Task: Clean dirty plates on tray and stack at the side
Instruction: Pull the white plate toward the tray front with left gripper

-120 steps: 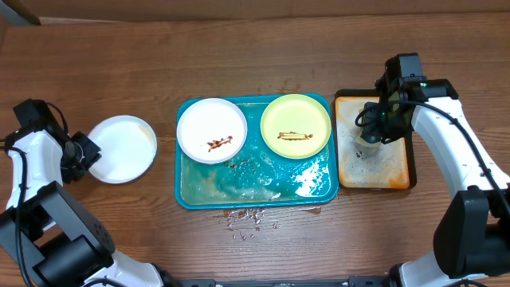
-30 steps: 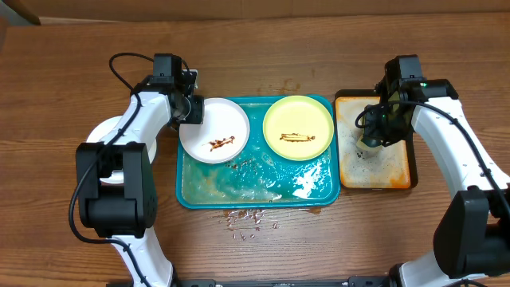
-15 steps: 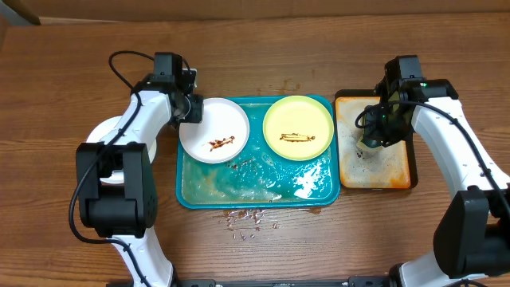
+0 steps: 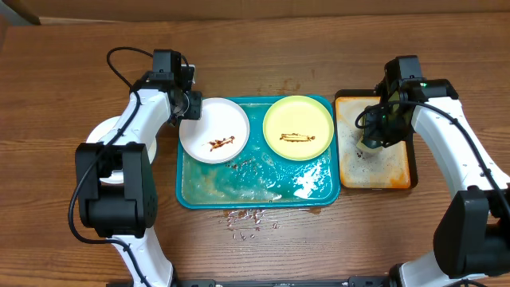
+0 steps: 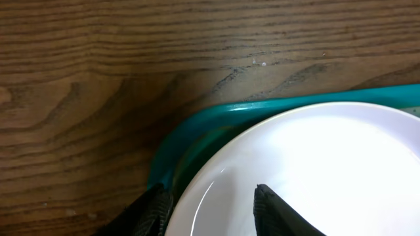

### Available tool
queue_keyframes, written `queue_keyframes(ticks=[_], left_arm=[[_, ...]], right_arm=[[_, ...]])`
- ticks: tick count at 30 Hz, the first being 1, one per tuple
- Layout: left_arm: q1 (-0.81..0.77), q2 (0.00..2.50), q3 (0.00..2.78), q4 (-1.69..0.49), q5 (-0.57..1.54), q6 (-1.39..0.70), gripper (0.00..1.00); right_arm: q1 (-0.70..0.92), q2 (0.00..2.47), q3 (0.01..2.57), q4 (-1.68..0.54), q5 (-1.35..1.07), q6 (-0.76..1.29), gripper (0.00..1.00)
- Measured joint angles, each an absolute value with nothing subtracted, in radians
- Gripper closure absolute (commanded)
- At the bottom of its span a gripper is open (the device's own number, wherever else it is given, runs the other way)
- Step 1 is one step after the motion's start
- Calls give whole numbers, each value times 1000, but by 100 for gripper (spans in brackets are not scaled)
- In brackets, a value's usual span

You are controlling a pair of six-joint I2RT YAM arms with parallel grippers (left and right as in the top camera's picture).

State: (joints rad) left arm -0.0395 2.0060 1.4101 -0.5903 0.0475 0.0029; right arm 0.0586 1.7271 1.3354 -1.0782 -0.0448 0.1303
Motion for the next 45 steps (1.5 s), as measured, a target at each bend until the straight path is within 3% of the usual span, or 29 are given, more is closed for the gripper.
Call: queue_keyframes(ticks=[8, 17, 24, 39, 45], left_arm=[[-39, 2033, 1410, -637, 51, 3, 56], [-39, 2039, 1411, -773, 64, -14, 85], [-39, 2041, 1411, -876, 150, -31, 96], [-32, 2043, 1411, -1010, 218, -76, 96], [-35, 2043, 1411, -1089, 233, -136, 96]], right_arm=[[59, 1727, 1335, -1085, -45, 130, 95], [59, 1727, 1335, -1085, -45, 130, 91], [59, 1727, 1335, -1086, -45, 130, 89], [59, 1727, 1335, -1083, -20, 130, 91], [59, 1723, 1234, -957, -19, 130, 93]])
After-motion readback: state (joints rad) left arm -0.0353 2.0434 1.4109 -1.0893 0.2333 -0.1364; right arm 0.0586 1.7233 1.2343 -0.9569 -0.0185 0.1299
